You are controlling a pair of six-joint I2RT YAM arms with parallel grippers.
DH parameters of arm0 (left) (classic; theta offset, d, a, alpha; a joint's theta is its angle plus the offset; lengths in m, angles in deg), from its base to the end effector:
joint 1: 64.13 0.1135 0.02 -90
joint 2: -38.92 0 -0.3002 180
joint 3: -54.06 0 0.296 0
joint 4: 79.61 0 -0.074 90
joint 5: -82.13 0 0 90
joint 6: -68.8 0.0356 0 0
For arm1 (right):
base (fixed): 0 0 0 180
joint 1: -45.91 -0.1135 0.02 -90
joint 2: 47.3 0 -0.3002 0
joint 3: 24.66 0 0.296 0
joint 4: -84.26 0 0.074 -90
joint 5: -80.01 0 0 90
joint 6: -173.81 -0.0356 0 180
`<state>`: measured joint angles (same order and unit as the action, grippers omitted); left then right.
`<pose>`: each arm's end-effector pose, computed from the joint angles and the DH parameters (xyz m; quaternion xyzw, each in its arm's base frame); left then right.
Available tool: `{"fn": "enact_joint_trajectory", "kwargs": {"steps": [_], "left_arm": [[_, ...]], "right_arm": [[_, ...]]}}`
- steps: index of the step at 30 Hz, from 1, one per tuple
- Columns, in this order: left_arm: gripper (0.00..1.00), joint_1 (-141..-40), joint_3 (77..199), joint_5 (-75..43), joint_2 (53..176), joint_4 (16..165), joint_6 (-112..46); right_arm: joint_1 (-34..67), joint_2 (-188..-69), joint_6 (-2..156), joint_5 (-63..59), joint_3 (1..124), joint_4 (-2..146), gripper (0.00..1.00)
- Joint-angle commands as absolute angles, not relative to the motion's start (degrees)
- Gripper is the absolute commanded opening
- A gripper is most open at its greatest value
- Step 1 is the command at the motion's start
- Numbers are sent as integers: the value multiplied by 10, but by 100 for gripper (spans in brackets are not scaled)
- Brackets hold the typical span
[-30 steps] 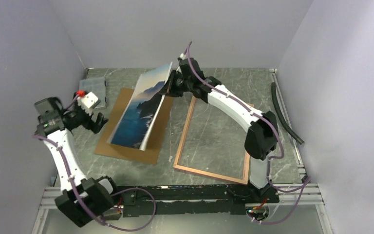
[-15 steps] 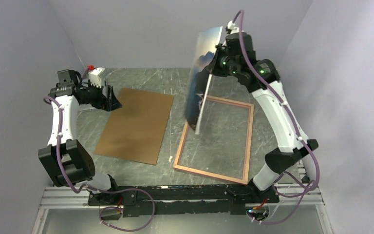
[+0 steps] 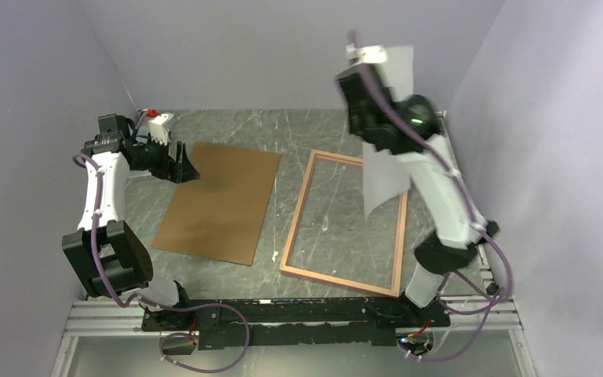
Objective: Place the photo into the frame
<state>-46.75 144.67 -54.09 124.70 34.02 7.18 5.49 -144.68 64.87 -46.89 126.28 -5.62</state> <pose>0.3320 0.0770 0.3511 0.1815 0.8782 -0.2626 0.3562 0.2551 0.1892 0.5886 -0.0173 0.8582 -0.0333 0.5119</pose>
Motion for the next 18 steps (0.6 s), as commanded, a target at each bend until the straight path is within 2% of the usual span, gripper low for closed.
{"fn": "enact_joint_trajectory", "kwargs": {"steps": [1,10,18], "left_arm": [[94,-472,1434,-540,1243,330,93],[94,-472,1416,-531,1233,314,123],[94,-471,1387,-535,1200,327,136]], "right_arm": [[15,-1559,676,-521,1213,-123,0],[-3,-1675,607,-460,1120,-114,0],[44,-1588,529,-303,950,128,0]]}}
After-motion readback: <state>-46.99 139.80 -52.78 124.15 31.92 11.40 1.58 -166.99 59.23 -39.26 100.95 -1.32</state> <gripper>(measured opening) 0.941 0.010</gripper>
